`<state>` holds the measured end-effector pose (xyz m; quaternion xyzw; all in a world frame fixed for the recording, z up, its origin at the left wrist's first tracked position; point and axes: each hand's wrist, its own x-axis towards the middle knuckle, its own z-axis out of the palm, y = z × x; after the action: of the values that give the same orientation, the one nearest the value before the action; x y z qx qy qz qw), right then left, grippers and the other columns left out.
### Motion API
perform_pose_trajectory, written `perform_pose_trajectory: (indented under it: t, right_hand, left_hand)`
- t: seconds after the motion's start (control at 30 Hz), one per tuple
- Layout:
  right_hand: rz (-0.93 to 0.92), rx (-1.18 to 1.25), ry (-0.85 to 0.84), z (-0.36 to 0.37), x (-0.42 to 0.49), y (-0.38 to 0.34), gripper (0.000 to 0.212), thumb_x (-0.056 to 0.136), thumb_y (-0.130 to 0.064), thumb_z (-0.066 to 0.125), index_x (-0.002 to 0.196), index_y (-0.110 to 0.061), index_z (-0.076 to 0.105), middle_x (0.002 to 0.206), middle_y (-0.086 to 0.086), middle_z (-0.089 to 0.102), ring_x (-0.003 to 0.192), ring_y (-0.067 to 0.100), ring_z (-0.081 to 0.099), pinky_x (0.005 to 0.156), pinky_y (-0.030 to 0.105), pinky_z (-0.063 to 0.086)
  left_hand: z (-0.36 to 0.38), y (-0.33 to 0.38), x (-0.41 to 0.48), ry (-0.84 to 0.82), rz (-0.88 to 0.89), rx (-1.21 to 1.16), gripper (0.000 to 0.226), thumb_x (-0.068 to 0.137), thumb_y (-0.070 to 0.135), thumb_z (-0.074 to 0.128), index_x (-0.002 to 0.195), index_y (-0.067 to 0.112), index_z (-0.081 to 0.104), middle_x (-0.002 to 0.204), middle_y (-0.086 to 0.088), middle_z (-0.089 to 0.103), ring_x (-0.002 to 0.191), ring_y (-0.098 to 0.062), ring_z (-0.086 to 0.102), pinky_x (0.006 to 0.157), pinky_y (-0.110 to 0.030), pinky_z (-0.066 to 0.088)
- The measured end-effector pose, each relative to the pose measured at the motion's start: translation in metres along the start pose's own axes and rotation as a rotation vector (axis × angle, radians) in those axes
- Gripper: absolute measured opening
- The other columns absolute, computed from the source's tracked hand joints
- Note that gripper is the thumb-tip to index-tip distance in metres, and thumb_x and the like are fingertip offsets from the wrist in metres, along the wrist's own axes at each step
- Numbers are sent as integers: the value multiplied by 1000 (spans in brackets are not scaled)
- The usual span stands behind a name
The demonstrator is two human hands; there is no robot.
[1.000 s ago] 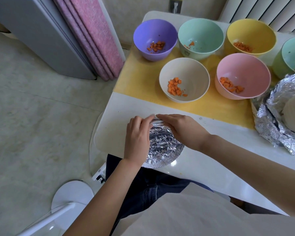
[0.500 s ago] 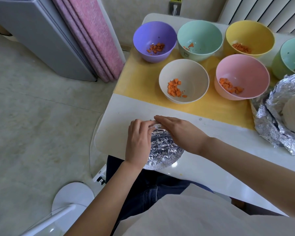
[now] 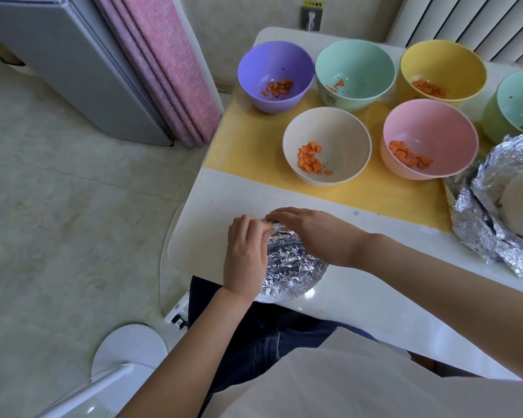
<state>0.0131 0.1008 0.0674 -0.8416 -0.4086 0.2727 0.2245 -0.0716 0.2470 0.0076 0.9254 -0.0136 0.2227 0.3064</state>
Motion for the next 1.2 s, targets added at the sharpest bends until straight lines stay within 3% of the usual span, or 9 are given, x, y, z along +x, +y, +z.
perform_pose_trajectory:
  t: [0.23, 0.33, 0.47, 0.57, 0.67, 0.8, 0.9, 1.07, 1.2]
  right_hand:
    - [2, 48, -61, -5, 4, 5, 68, 80, 16, 38, 141, -14, 39, 144, 1, 43, 125, 21, 47, 98, 25, 36]
    - [18, 129, -51, 0, 3, 8, 45, 99, -4, 37, 143, -14, 35, 147, 0, 39, 132, 18, 40, 106, 26, 30]
    - [2, 168, -29, 5, 0, 10, 37, 101, -14, 36, 138, -14, 41, 141, 1, 45, 126, 21, 46, 101, 33, 35]
    - [-3, 179, -27, 5, 1, 12, 37, 101, -14, 36, 137, -15, 42, 141, 1, 45, 125, 20, 46, 101, 32, 36]
    - [20, 202, -36, 5, 3, 13, 41, 101, -20, 34, 142, -16, 35, 149, 2, 36, 133, 16, 38, 105, 20, 28]
    - [116, 332, 74, 10, -2, 13, 45, 100, -30, 34, 143, -18, 31, 142, 0, 43, 110, 8, 48, 87, 13, 29]
    - [94, 356, 143, 19, -6, 15, 42, 100, -28, 32, 140, -17, 40, 142, -2, 46, 124, 11, 46, 96, 8, 26]
    - [59, 339, 170, 23, -5, 18, 41, 100, -26, 32, 138, -18, 43, 139, -3, 50, 125, 14, 47, 100, 10, 28]
    - [25, 356, 210, 28, -9, 20, 42, 100, -29, 29, 139, -19, 42, 136, -4, 52, 122, 11, 50, 102, 16, 34]
  left_hand:
    - [0, 2, -1, 18, 15, -4, 4, 93, 13, 47, 91, 15, 44, 88, 0, 40, 80, -20, 44, 74, -31, 40]
    - [0, 2, -1, 17, 10, -13, 3, 94, 14, 47, 91, 15, 46, 86, -2, 43, 79, -21, 44, 72, -34, 41]
    - [0, 6, -1, 9, 17, -28, 8, 97, 21, 43, 91, 15, 46, 91, 1, 41, 81, -21, 46, 73, -36, 43]
    - [-1, 8, 0, 15, -6, -47, 10, 97, 22, 42, 92, 16, 47, 93, 1, 40, 81, -22, 47, 73, -40, 46]
    - [-2, 8, 1, 13, -39, -61, 7, 96, 21, 44, 91, 17, 47, 93, 2, 39, 81, -22, 48, 73, -39, 46]
    - [-2, 7, 2, 0, -49, -70, 9, 97, 21, 42, 94, 14, 46, 109, -3, 50, 99, -22, 51, 85, -33, 45]
    - [-2, 4, 2, -19, -27, -99, 14, 100, 24, 35, 96, 15, 45, 110, -10, 64, 110, -19, 55, 93, -29, 45]
    - [-3, 5, -3, -1, -26, -87, 16, 101, 24, 36, 98, 13, 47, 109, -9, 68, 101, -17, 64, 86, -23, 50]
    - [-4, 4, -3, -9, -26, -52, 24, 96, 14, 45, 111, 5, 61, 108, -8, 68, 100, -16, 64, 89, -24, 50]
